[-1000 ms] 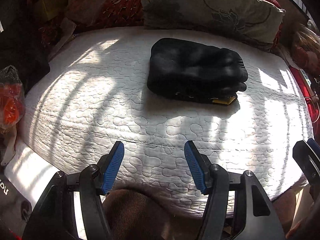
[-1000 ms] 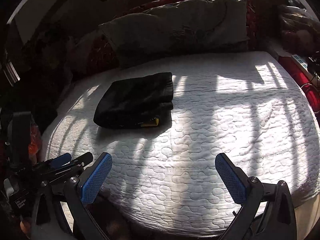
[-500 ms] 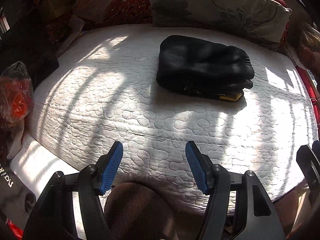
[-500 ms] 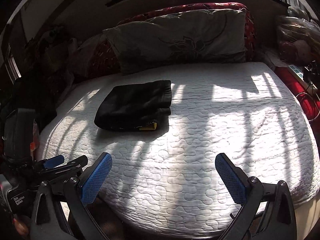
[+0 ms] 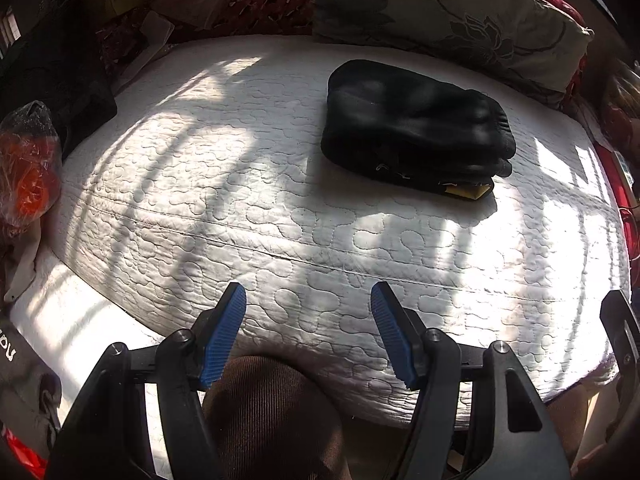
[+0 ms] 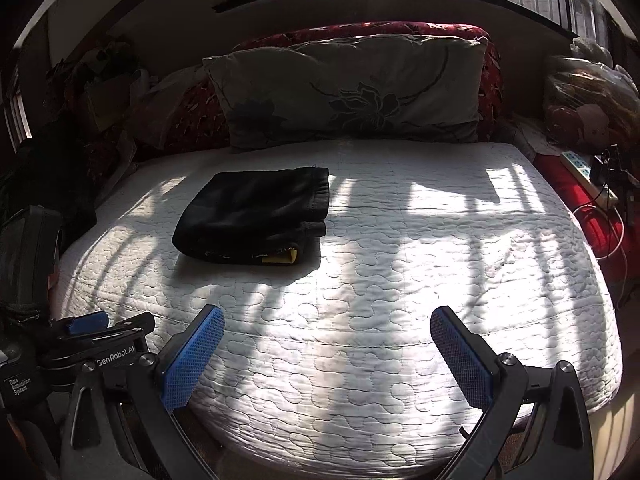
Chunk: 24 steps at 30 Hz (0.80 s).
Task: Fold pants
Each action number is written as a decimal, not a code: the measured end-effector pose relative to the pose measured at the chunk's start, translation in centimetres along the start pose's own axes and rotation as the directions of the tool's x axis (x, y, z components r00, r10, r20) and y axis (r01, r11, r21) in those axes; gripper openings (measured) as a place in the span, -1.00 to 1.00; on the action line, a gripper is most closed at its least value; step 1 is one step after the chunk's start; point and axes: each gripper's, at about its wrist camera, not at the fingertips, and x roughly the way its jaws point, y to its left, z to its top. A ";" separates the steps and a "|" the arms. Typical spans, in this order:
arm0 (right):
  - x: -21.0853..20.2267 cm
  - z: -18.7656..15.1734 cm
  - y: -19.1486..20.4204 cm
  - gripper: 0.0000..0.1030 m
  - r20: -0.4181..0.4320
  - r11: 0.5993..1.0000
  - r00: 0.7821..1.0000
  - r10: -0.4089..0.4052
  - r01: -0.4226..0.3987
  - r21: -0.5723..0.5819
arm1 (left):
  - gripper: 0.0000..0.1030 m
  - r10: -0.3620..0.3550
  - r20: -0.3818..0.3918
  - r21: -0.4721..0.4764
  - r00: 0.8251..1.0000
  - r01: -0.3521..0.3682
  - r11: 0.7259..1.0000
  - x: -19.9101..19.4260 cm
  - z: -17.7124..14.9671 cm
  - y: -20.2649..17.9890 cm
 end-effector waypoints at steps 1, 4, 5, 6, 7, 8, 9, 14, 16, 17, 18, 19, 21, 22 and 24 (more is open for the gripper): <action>0.0 0.1 0.0 1.00 0.000 1.000 1.000 -0.011 0.011 -0.004 | 0.25 -0.009 0.002 -0.007 1.000 0.009 1.000 0.0 0.0 0.0; 0.2 0.4 -0.3 1.00 0.002 0.999 0.999 -0.043 0.043 -0.015 | 0.25 0.037 0.038 -0.031 0.999 -0.036 0.999 -0.2 -0.1 0.0; 0.2 0.5 -0.4 1.00 0.002 0.999 0.999 -0.050 0.050 -0.019 | 0.25 0.052 0.054 -0.035 0.997 -0.050 0.998 -0.3 -0.1 -0.1; 0.3 0.7 -0.4 1.00 0.001 0.998 0.998 -0.056 0.056 -0.023 | 0.25 0.059 0.066 -0.033 0.996 -0.057 0.998 -0.4 -0.2 -0.2; 0.3 0.7 -0.6 1.00 0.002 0.998 0.998 -0.059 0.059 -0.023 | 0.25 0.062 0.072 -0.025 0.995 -0.060 0.998 -0.5 -0.2 -0.3; 0.3 0.8 -0.6 1.00 0.005 0.998 0.998 -0.063 0.063 -0.024 | 0.25 0.063 0.074 -0.013 0.995 -0.062 0.998 -0.6 -0.1 -0.5; 0.3 0.9 -0.7 1.00 0.006 0.997 0.998 -0.068 0.068 -0.027 | 0.25 0.062 0.074 0.000 0.995 -0.062 0.998 -0.7 -0.1 -0.7; 0.3 1.3 -1.3 1.00 0.016 0.996 0.996 -0.082 0.083 -0.023 | 0.25 0.031 0.084 0.048 0.996 -0.035 0.998 -1.7 0.2 -1.8; 0.2 1.5 -1.5 1.00 0.020 0.996 0.996 -0.090 0.090 -0.022 | 0.25 0.003 0.089 0.066 0.996 -0.008 0.998 -2.1 0.3 -2.2; 0.2 1.6 -1.7 1.00 0.022 0.996 0.996 -0.092 0.092 -0.019 | 0.25 -0.008 0.094 0.073 0.995 0.001 0.997 -2.3 0.3 -2.3; 0.2 1.6 -1.8 1.00 0.023 0.995 0.995 -0.093 0.093 -0.016 | 0.25 -0.011 0.102 0.081 0.995 0.002 0.997 -2.5 0.3 -2.6; 0.1 1.7 -1.9 1.00 0.023 0.996 0.995 -0.093 0.093 -0.013 | 0.25 -0.009 0.111 0.089 0.994 -0.001 0.996 -2.8 0.3 -2.8; 0.0 1.8 -2.1 1.00 0.028 0.995 0.995 -0.097 0.098 -0.009 | 0.25 -0.007 0.123 0.106 0.992 -0.006 0.994 -3.1 0.2 -3.2; 0.0 1.9 -2.2 1.00 0.028 0.995 0.995 -0.098 0.099 -0.007 | 0.25 -0.007 0.126 0.114 0.992 -0.007 0.993 -3.2 0.2 -3.4; 0.0 2.0 -2.5 1.00 0.026 0.995 0.995 -0.099 0.099 0.002 | 0.25 -0.011 0.129 0.121 0.992 -0.005 0.993 -3.4 0.2 -3.6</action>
